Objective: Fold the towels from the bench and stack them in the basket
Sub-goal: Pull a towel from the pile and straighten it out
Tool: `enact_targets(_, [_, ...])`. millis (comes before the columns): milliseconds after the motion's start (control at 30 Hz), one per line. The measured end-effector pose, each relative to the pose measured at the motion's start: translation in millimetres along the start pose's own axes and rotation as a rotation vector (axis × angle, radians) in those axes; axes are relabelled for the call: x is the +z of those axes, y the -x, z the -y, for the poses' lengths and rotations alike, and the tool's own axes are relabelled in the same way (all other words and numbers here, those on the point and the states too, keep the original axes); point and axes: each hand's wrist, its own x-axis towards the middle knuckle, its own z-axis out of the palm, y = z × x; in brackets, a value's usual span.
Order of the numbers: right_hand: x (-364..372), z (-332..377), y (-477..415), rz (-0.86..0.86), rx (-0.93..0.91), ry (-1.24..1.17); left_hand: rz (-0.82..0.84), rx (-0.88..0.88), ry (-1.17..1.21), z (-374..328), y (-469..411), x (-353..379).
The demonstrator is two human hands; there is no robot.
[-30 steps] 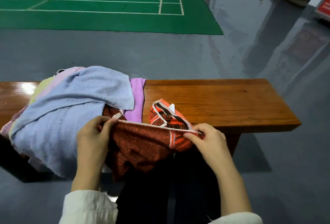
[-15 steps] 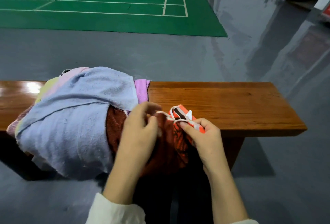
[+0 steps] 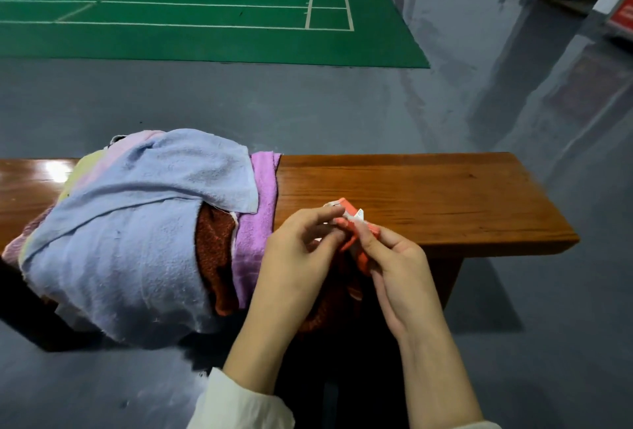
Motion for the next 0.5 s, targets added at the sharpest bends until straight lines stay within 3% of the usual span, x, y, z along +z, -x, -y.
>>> enact_targets(100, [-1.1,-3.3,-1.1,-0.034,-0.021,0.102,-0.114,0.12,-0.211,1.5,0.3,-2.0])
enact_targets(300, [-2.7,-0.2,-0.7,-0.026,0.012,0.203,-0.156,0.271,-0.482,1.4,2.7,1.4])
enact_targets(500, [-6.7,8.0,3.3,0.112,0.017,0.124,-0.133,0.33,-0.548,2.2,2.5,3.6])
